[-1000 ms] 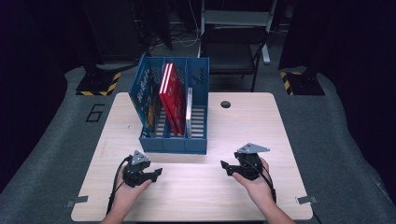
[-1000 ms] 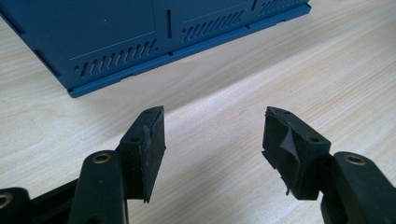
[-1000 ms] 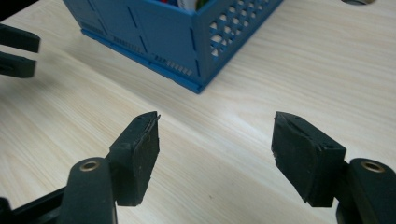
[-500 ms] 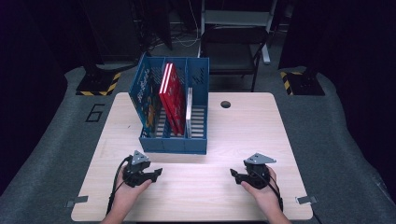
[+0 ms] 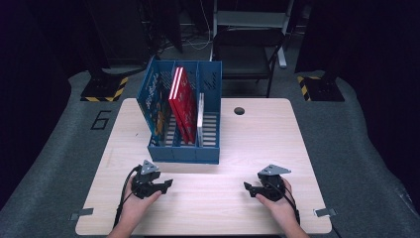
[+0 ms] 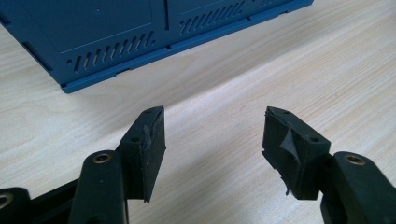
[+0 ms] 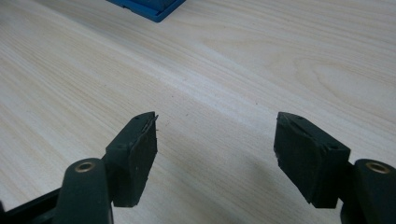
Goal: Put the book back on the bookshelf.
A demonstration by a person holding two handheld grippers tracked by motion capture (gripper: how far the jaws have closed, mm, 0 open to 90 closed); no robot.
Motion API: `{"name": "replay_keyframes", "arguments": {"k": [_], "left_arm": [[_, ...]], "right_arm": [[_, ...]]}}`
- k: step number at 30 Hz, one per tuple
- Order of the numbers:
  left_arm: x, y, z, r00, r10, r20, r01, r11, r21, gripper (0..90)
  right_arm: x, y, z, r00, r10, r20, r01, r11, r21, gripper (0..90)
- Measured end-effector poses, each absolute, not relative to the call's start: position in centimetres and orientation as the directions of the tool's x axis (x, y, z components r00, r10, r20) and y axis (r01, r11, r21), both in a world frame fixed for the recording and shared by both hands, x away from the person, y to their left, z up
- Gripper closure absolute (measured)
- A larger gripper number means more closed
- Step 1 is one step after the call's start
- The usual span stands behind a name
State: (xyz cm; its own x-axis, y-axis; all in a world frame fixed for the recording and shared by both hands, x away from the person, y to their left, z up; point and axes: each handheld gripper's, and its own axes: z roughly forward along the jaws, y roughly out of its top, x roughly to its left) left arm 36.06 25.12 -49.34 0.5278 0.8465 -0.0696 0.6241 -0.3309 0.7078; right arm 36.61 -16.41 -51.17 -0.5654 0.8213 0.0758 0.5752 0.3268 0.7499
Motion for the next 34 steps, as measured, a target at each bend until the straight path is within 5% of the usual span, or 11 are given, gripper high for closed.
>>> {"name": "replay_keyframes", "arguments": {"k": [20, 34], "left_arm": [[36.0, 24.5, -49.4, 0.548, 0.833, -0.071, 0.611, -0.342, 0.714, 39.6], [36.7, 23.6, -49.3, 0.586, 0.807, -0.076, 0.601, -0.37, 0.709, 39.6]], "right_arm": [[37.0, -16.3, -51.6, -0.58, 0.813, 0.045, 0.551, 0.351, 0.757, 29.3], [36.7, -18.4, -51.6, -0.511, 0.856, 0.074, 0.58, 0.28, 0.765, 29.3]]}}
